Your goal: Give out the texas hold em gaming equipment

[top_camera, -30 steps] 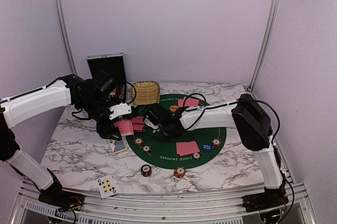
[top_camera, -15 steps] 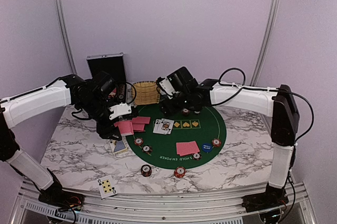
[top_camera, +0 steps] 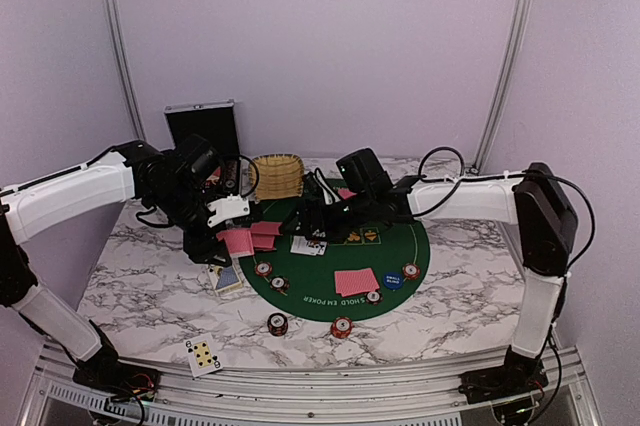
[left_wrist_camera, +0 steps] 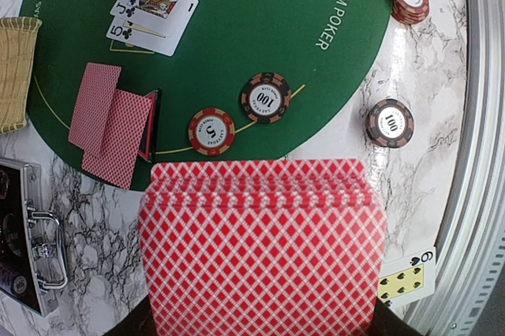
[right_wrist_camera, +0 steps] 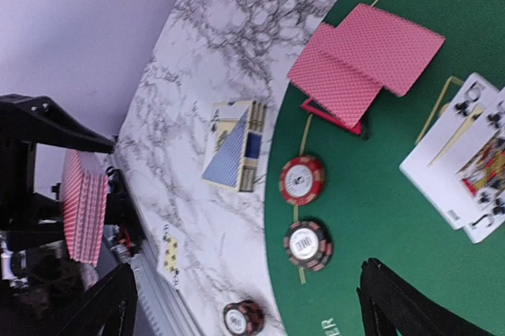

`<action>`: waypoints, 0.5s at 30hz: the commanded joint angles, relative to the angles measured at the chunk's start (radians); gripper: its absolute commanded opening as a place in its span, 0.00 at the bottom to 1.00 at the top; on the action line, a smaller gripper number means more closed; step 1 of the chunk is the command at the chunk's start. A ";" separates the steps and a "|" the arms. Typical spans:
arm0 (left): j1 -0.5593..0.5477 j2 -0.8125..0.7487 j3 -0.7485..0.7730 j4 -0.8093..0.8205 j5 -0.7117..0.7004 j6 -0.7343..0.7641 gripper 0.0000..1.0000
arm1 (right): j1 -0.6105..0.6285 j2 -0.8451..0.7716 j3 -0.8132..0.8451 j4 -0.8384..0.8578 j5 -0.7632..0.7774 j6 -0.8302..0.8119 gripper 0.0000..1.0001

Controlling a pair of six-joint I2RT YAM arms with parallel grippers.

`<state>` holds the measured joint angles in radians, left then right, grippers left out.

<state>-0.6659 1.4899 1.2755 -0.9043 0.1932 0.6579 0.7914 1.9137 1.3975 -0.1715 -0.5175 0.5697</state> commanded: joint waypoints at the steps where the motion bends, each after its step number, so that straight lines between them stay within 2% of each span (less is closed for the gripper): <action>1: 0.001 -0.005 0.027 -0.008 0.006 -0.003 0.03 | 0.006 0.008 -0.087 0.401 -0.252 0.336 0.96; 15: 0.001 0.002 0.034 0.002 0.005 -0.005 0.03 | 0.093 0.111 -0.037 0.557 -0.316 0.475 0.95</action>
<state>-0.6659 1.4899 1.2762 -0.9039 0.1925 0.6575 0.8635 1.9800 1.3109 0.2989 -0.7959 0.9798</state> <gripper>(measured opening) 0.659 0.960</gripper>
